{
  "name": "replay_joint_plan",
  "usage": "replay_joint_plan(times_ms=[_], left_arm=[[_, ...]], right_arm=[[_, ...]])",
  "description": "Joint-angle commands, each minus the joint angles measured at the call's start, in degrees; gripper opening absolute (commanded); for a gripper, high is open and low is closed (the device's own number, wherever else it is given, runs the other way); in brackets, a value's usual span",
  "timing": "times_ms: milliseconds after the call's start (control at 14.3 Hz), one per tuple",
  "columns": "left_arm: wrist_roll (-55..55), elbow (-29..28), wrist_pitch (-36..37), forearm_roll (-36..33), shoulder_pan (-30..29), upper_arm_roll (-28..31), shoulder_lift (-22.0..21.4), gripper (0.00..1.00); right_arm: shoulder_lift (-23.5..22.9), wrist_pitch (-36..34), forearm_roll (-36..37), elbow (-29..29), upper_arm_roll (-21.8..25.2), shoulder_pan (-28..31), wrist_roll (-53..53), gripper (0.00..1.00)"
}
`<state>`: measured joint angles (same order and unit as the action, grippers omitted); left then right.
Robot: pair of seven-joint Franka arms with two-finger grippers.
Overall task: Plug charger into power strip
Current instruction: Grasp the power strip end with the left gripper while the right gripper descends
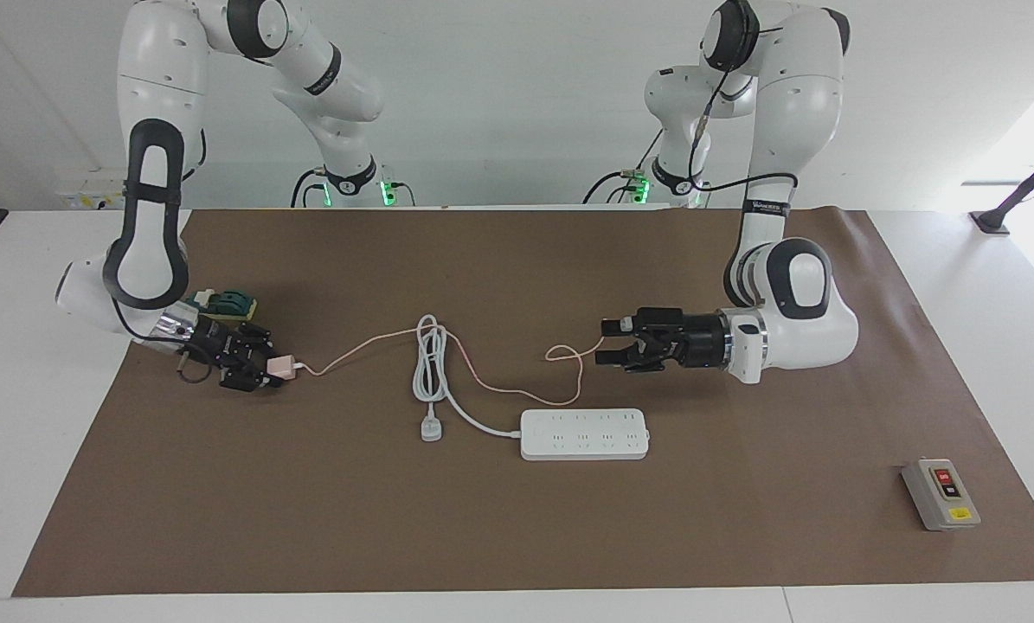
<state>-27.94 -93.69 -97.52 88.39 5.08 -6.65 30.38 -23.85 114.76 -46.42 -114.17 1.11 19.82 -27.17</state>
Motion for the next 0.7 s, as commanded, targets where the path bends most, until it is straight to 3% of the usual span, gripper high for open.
replay_joint_plan(times_ms=[0,350,631], left_arm=[[-1.06,-2.81,-1.01,2.83,1.34,0.58,0.82,1.0],[-3.52,-3.52,-0.48,5.91,3.45,0.67,2.49,1.0],[-7.56,-3.35,-1.27,7.59,5.12,0.85,3.37,1.0]], right_arm=[[-0.85,1.96,-1.22,-1.23,-0.23,-0.75,2.21,0.0],[0.82,-1.98,-1.05,1.22,-0.67,-1.53,-1.63,0.0],[5.99,-3.49,-0.78,2.11,-0.58,-7.32,-8.76,0.0]])
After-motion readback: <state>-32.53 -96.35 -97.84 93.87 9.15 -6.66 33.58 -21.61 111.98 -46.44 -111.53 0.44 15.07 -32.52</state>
